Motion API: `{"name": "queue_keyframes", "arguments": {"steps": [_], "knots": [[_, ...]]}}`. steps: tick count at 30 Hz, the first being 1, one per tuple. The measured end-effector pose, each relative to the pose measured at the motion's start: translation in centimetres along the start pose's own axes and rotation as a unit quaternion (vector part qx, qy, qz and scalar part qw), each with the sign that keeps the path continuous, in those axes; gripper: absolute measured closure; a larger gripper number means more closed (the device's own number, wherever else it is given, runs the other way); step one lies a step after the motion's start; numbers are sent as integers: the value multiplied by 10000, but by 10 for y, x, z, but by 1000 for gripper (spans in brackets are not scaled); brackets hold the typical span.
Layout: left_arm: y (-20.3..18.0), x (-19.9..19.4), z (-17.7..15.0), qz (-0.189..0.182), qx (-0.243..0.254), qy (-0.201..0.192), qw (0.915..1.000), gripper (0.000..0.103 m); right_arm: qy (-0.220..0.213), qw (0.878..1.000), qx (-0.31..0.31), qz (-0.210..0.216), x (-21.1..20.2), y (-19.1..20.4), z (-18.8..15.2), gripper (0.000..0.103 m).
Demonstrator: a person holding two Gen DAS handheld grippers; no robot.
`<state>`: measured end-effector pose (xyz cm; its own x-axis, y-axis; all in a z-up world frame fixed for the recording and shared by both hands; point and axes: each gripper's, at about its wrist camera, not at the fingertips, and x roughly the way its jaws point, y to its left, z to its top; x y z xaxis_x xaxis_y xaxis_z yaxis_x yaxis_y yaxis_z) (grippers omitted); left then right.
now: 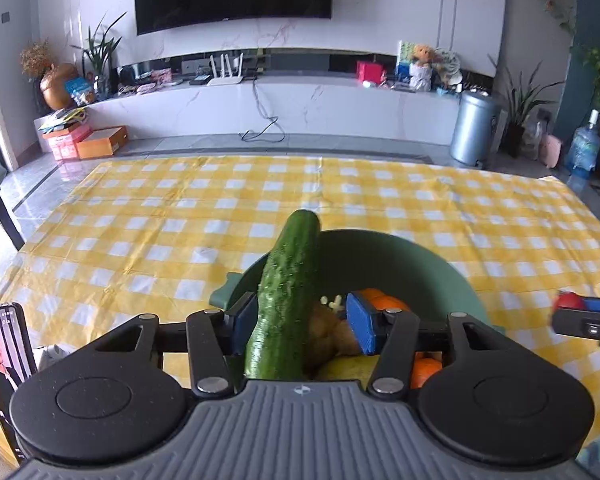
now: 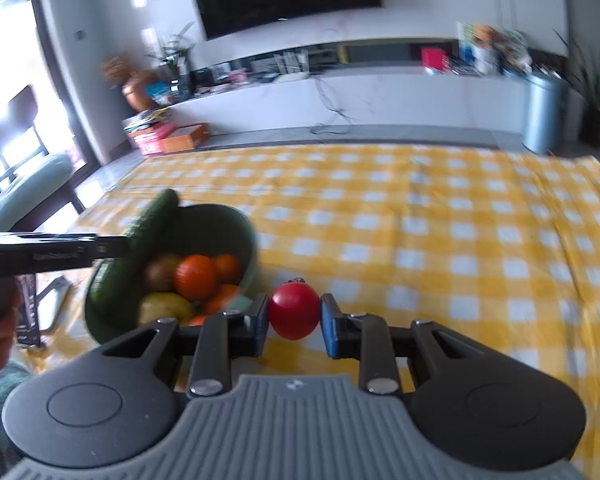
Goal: Organize fruits
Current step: 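Lower the cucumber into the colander with the left tool while the right tool drops the tomato in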
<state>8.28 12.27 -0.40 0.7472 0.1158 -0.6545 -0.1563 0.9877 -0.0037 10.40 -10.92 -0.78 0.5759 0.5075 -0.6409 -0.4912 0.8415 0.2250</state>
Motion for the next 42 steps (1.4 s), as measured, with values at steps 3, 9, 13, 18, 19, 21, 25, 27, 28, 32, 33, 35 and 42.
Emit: {"name": "queue_keyframes", "arguments": {"steps": [3,9,13,18,19,21,25,27,28,32,33,35,42], "knots": [[-6,-6,-1,-199,60,-34,9998,42,72,9988,-425,251,8,25,10,79],[-2,-4,-8,-221,-197,25,9996,42,367,9911,-1184,478,35,67,16,79],[3,-2,-11,-126,-219,20,9997,42,653,9867,-1403,492,61,78,13,79],[8,1,-13,-206,-307,49,9993,42,845,9836,-1549,376,83,84,11,79],[8,1,-13,-210,-300,53,9993,42,882,9832,-1554,368,86,84,10,79],[7,3,-13,-220,-281,93,9993,42,932,9826,-1568,350,90,85,10,79],[8,6,-14,-294,-262,150,9991,42,1008,9818,-1580,317,98,87,8,79],[7,6,-15,-295,-261,159,9991,42,1021,9814,-1603,279,100,87,8,79],[8,6,-15,-301,-275,161,9990,42,1023,9812,-1616,270,101,87,7,79],[7,6,-15,-290,-289,179,9990,42,1032,9820,-1562,269,102,86,7,76],[6,5,-15,-282,-283,187,9990,42,1027,9821,-1558,243,102,86,7,72],[5,3,-13,-266,-261,178,9991,42,1004,9825,-1553,230,100,85,7,70],[-6,-24,-4,-228,-69,-98,9997,38,659,9893,-1279,254,68,80,13,38]]}}
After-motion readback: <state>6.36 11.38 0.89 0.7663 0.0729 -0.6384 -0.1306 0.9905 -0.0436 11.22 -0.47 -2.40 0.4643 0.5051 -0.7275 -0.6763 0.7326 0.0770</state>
